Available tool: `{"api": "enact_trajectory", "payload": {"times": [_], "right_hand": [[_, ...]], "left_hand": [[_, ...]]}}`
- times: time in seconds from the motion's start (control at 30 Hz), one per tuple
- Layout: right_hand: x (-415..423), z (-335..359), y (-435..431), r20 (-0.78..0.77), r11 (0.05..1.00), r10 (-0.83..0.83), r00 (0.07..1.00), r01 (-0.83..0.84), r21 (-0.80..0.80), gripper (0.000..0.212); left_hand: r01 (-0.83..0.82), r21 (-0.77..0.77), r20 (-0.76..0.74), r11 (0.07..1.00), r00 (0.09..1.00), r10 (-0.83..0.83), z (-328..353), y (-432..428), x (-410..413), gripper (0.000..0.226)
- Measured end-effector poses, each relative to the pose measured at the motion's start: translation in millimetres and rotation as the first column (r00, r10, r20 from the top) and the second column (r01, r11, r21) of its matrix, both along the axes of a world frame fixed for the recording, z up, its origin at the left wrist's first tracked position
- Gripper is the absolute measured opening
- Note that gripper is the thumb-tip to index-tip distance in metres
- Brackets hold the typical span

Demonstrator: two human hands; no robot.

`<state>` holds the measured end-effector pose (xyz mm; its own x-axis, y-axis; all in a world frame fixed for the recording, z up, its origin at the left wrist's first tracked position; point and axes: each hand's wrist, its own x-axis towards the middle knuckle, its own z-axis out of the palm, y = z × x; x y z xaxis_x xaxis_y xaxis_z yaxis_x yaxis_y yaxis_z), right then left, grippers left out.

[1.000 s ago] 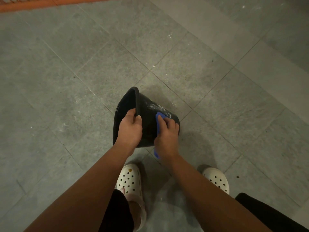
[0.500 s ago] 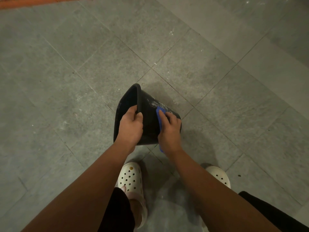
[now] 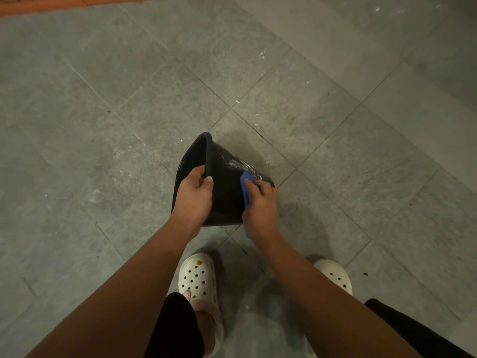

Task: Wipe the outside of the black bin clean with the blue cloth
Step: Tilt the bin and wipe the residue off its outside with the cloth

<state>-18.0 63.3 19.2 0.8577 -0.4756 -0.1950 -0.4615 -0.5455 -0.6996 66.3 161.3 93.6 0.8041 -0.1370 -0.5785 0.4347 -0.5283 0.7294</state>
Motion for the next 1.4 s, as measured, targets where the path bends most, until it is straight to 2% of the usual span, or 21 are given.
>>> {"api": "enact_trajectory", "payload": {"times": [0.13,0.3,0.47,0.53,0.67,0.87,0.97,1.17,1.3,1.4], "right_hand": [[6.6,5.2,7.6,0.115,0.995,0.094,0.989,-0.089,-0.047,0.056],[3.1,-5.8,-2.7,-0.011,0.998,-0.030,1.000,0.029,-0.052,0.041],[4.5,3.6,6.4,0.108,1.000,-0.002,0.994,0.003,-0.010,0.035],[6.9,0.5,0.0,0.087,0.999,0.032,0.996,-0.031,-0.014,0.038],[3.3,-6.2,-7.2,0.005,0.999,-0.050,0.999,0.050,0.004,0.038],[-2.9,-1.5,-4.7,0.051,0.999,-0.040,0.998,0.039,0.029,0.034],[-6.4,-3.0,-3.2,0.048,0.999,-0.033,0.998,0.033,-0.005,0.034],[-16.0,-4.3,7.8,0.022,0.987,-0.145,0.989,0.143,0.070,0.037],[-9.9,1.0,13.2,0.176,0.996,-0.063,0.982,0.051,0.073,0.044],[-8.9,-4.0,-0.4,0.122,0.992,-0.009,0.992,-0.007,0.125,0.045]], "left_hand": [[0.041,-0.006,-0.032,0.999,0.999,-0.041,3.0,0.2,1.9,0.028],[0.034,-0.013,-0.030,0.999,0.999,-0.034,1.2,-1.4,-0.3,0.027],[0.005,0.006,-0.046,1.000,0.999,-0.005,0.6,-0.5,2.3,0.024],[0.007,-0.007,-0.052,1.000,0.999,-0.007,1.1,0.7,3.0,0.024],[0.028,-0.002,-0.081,1.000,0.996,-0.028,2.0,-3.1,3.3,0.024],[-0.002,0.110,-0.171,0.994,0.985,0.021,0.6,-10.4,5.5,0.022],[-0.022,0.166,-0.114,0.986,0.993,0.041,-0.6,-13.2,4.9,0.030],[-0.064,0.169,0.033,0.984,0.998,0.059,-7.0,-12.0,2.0,0.024],[-0.075,0.165,0.075,0.983,0.995,0.064,-8.0,-11.2,-0.9,0.022],[-0.091,0.160,0.097,0.983,0.992,0.076,-8.6,-9.0,-2.3,0.022]]}}
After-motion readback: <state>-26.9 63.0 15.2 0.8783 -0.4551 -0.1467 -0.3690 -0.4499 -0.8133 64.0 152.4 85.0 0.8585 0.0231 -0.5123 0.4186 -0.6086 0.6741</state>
